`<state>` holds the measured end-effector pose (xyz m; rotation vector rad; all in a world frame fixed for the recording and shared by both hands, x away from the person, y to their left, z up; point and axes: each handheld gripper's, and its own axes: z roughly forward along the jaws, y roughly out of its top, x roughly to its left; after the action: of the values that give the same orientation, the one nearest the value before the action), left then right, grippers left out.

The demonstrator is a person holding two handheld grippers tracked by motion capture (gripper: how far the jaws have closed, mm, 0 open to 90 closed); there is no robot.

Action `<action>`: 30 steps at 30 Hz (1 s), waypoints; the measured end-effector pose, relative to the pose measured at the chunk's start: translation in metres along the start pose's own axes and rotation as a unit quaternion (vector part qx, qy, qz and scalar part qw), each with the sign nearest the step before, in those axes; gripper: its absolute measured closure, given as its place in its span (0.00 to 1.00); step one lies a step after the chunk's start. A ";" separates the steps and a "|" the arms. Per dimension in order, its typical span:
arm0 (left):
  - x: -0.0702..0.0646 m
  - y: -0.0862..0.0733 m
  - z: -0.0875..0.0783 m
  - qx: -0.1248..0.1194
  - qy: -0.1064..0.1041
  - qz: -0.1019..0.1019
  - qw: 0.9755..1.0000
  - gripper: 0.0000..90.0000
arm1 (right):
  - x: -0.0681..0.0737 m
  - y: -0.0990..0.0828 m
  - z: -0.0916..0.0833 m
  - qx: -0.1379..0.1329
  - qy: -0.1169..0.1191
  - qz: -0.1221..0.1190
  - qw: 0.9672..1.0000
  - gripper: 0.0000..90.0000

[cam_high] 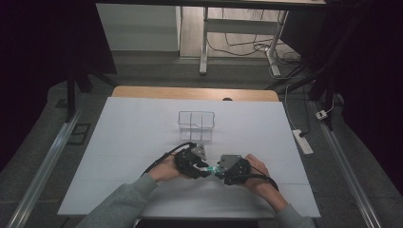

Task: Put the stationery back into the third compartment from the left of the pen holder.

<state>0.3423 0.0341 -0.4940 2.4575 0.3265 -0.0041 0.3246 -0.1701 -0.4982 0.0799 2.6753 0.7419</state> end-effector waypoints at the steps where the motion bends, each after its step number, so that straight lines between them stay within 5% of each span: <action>1: 0.001 0.000 -0.001 -0.004 -0.001 0.000 1.000 0.71 | -0.001 -0.001 -0.001 -0.004 0.003 -0.003 1.000 0.63; 8: 0.007 -0.004 -0.010 -0.043 0.006 -0.039 0.998 0.63 | 0.002 0.000 -0.002 -0.017 0.009 -0.018 1.000 0.72; 18: 0.016 -0.013 -0.022 -0.088 0.033 -0.113 0.989 0.36 | -0.009 -0.012 -0.010 -0.061 -0.001 0.054 0.997 0.72; 23: 0.019 -0.022 -0.025 -0.105 0.040 -0.142 0.983 0.34 | -0.014 -0.017 -0.014 -0.087 -0.005 0.088 0.992 0.72; 30: 0.023 -0.029 -0.027 -0.123 0.040 -0.158 0.979 0.32 | -0.017 -0.021 -0.018 -0.112 -0.015 0.122 0.986 0.72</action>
<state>0.3553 0.0778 -0.4929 2.1424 0.7069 0.0010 0.3349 -0.1994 -0.4888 0.3638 2.5626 1.1023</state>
